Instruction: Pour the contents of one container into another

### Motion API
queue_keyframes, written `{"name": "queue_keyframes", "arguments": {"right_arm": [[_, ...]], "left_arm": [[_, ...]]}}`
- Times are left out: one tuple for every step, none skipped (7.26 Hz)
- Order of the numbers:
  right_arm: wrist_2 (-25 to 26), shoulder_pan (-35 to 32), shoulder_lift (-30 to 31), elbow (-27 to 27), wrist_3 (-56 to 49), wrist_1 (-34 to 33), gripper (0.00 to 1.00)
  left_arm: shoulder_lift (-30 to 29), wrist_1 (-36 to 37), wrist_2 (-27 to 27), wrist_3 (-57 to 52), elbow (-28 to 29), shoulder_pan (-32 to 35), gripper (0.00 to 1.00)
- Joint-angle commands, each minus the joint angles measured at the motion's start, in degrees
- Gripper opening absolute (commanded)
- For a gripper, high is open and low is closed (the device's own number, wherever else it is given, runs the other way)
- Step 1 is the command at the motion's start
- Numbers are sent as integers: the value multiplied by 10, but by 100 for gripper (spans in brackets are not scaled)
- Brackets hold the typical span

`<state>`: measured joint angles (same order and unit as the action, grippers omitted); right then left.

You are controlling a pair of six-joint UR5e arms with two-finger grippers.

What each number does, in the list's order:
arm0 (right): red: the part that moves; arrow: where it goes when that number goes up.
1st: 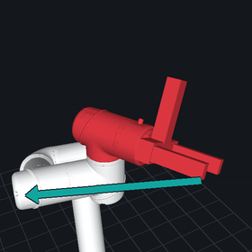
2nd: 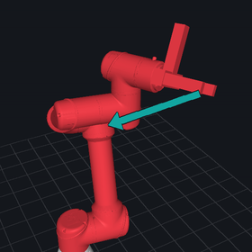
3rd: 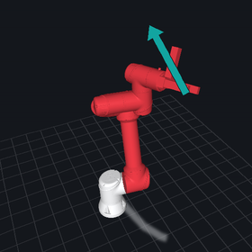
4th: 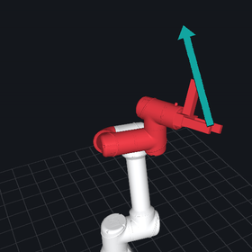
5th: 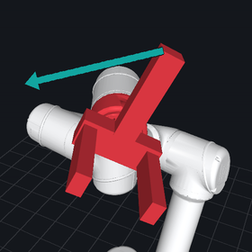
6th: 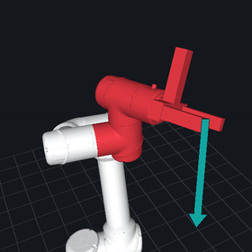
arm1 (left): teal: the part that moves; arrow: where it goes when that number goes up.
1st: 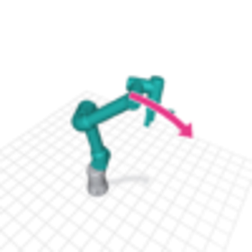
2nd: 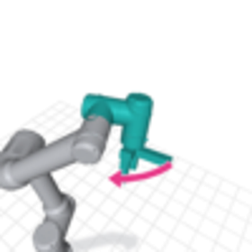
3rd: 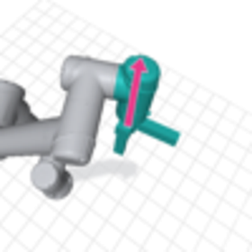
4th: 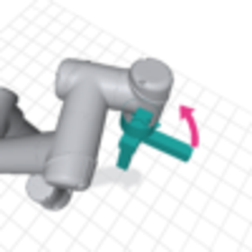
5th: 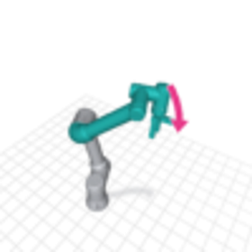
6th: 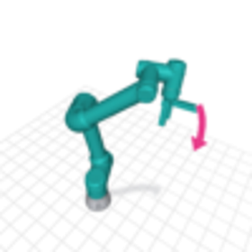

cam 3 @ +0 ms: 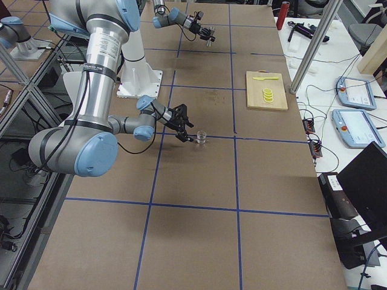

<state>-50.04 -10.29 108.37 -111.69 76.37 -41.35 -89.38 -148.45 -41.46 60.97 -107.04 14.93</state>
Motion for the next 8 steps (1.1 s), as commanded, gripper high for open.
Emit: {"name": "queue_keyframes", "arguments": {"right_arm": [[37,1,-52,52,-5,1,100],[42,1,-55,67,-9,4,99],[56,0,-55,74,-13,4,99],[65,1,-60,87,-14,4,99],[67,1,-62,89,-14,4,99],[68,1,-62,103,-12,5,99],[76,1,-62,118,-14,23,99],[76,2,-62,130,-31,58,98]], "left_arm": [[0,-1,1,1,2,0,0],[-1,0,1,0,2,4,0],[-1,0,1,1,7,5,0],[-1,0,1,1,8,6,0],[-1,-1,1,1,8,6,0],[-1,0,1,1,8,6,0],[-1,0,1,2,9,7,0],[-1,0,1,2,10,8,0]]}}
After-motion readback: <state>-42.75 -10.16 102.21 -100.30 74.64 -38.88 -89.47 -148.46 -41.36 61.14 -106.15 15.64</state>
